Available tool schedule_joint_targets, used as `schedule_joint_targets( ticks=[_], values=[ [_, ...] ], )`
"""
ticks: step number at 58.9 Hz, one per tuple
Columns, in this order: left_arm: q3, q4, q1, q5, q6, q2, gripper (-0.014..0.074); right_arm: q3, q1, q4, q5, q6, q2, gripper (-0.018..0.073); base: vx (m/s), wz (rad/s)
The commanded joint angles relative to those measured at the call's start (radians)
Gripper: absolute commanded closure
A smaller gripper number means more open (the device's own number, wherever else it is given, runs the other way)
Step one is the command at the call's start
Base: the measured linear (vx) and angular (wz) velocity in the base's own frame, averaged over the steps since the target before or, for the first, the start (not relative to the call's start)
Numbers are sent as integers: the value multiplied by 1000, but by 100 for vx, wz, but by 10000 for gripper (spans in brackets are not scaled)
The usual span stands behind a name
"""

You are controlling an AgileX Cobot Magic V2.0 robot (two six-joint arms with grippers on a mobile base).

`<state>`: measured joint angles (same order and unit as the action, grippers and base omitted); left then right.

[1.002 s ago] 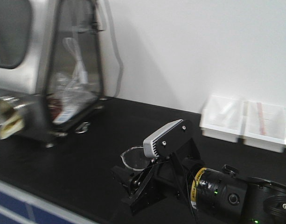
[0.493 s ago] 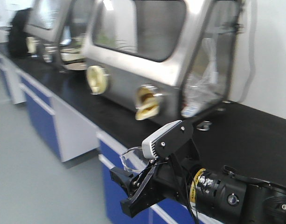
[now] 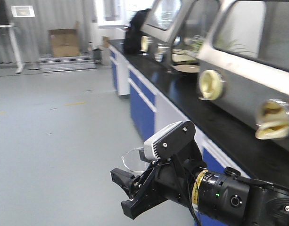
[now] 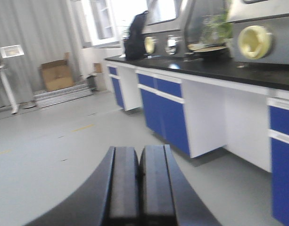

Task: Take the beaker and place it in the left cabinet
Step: 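Drive away from the bench holding the beaker in the right gripper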

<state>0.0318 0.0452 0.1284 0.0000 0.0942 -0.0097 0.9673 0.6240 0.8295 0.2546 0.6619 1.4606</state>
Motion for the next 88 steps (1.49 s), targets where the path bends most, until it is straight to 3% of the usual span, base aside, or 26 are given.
schedule_joint_targets(
  ticks=[1, 42, 88],
  values=[
    [16, -3, 1, -75, -3, -19, 595, 31, -3, -16, 51, -1, -40, 380, 16, 63],
    [16, -3, 1, -75, -3, -19, 595, 31, -3, -16, 51, -1, -40, 380, 23, 52],
    [16, -3, 1, -75, -3, -19, 595, 31, -3, -16, 51, -1, -40, 380, 50, 6]
  ],
)
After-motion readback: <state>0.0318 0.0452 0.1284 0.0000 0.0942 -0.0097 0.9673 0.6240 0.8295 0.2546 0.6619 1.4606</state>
